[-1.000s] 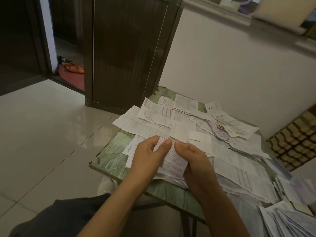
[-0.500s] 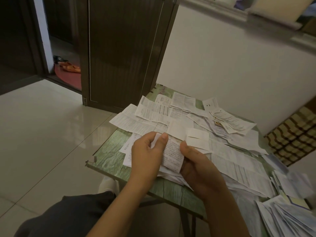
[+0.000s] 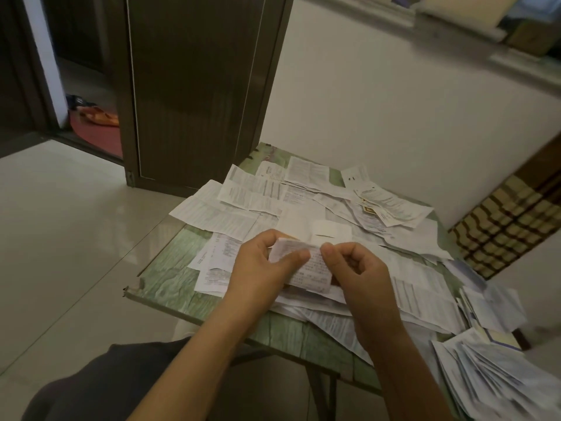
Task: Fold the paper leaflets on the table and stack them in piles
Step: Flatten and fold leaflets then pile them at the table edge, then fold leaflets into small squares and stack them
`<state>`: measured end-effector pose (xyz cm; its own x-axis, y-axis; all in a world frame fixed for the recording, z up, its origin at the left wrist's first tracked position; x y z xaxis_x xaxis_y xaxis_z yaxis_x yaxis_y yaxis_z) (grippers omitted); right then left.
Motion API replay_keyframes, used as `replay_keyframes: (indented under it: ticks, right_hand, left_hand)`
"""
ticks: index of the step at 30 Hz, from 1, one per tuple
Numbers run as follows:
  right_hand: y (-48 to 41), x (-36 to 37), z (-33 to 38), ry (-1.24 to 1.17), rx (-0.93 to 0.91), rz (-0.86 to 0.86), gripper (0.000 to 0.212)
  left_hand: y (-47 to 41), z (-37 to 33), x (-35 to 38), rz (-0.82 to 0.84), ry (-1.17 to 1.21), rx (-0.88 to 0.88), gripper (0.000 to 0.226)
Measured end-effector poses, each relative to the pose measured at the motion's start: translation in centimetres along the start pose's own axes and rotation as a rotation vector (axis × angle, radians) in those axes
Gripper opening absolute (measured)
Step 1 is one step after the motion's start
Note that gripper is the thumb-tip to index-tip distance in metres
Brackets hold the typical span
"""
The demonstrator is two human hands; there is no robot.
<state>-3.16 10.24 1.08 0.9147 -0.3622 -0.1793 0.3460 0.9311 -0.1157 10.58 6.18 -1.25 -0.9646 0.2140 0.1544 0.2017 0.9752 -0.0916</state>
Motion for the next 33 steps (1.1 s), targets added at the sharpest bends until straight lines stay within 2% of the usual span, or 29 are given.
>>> replay_keyframes:
  ticks: [2, 4, 5, 7, 9, 12, 14, 18, 23, 25, 28, 33]
  right_hand:
    - [0.1, 0.4, -0.4, -0.017, 0.063, 0.071, 0.010]
    - [0.1, 0.5, -0.4, -0.023, 0.082, 0.101, 0.008]
    - [-0.1, 0.5, -0.3, -0.014, 0.072, 0.087, 0.006]
    - [-0.7, 0.1, -0.1, 0.023, 0.048, 0.020, 0.005]
    - [-1.2, -0.1, 0.0, 0.059, 0.018, -0.039, 0.009]
    - [-1.3, 0.1, -0.1, 0.051, -0.009, -0.074, 0.008]
    - [-1.2, 0.0, -0.4, 0.014, 0.017, -0.050, 0.002]
    - [-1.2, -0.2, -1.0, -0.015, 0.147, 0.059, 0.008]
    - [-2.7, -0.9, -0.5, 0.134, 0.114, -0.002, 0.002]
    - [-4.5, -1.1, 0.3, 0.153, 0.102, -0.057, 0.003]
    - [-8.8, -1.0, 1.4, 0.130, 0.130, -0.077, 0.009]
    - [-19.0, 1.8, 0.7, 0.023, 0.232, -0.055, 0.010]
  left_hand:
    - [-0.1, 0.1, -0.4, -0.091, 0.010, -0.013, 0.008]
    - [-0.5, 0.2, -0.6, -0.105, 0.029, -0.031, 0.008]
    - [-0.6, 0.2, -0.5, -0.083, 0.050, -0.046, 0.010]
    - [-1.2, 0.2, -0.3, -0.056, 0.095, -0.072, 0.029]
    - [-1.9, 0.1, -0.1, -0.070, 0.074, -0.032, 0.040]
    - [-2.3, -0.4, -0.1, -0.150, -0.051, 0.104, 0.036]
    - [-2.5, -0.4, -0.1, -0.179, -0.085, 0.131, 0.036]
    - [-3.1, -0.1, -0.2, -0.142, -0.065, 0.097, 0.038]
    - [-3.5, 0.6, 0.9, -0.055, 0.003, -0.001, 0.035]
    - [-4.4, 0.5, 0.7, -0.063, 0.041, -0.049, 0.031]
    - [-7.2, 0.2, -0.6, -0.172, 0.039, -0.090, 0.029]
    - [-13.2, -0.3, -1.9, -0.262, -0.034, -0.053, 0.019]
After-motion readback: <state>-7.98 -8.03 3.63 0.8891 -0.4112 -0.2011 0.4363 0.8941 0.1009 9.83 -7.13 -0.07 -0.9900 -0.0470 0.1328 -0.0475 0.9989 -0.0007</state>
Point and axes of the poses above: each hand's wrist, its own y-axis away from the middle knuckle, its own x-axis out of the palm, z = x × y, the point moved 5 cm from there along -y, towards the middle knuckle, and after that the axes turned 1 degree about -z, right-handed, at the moved point
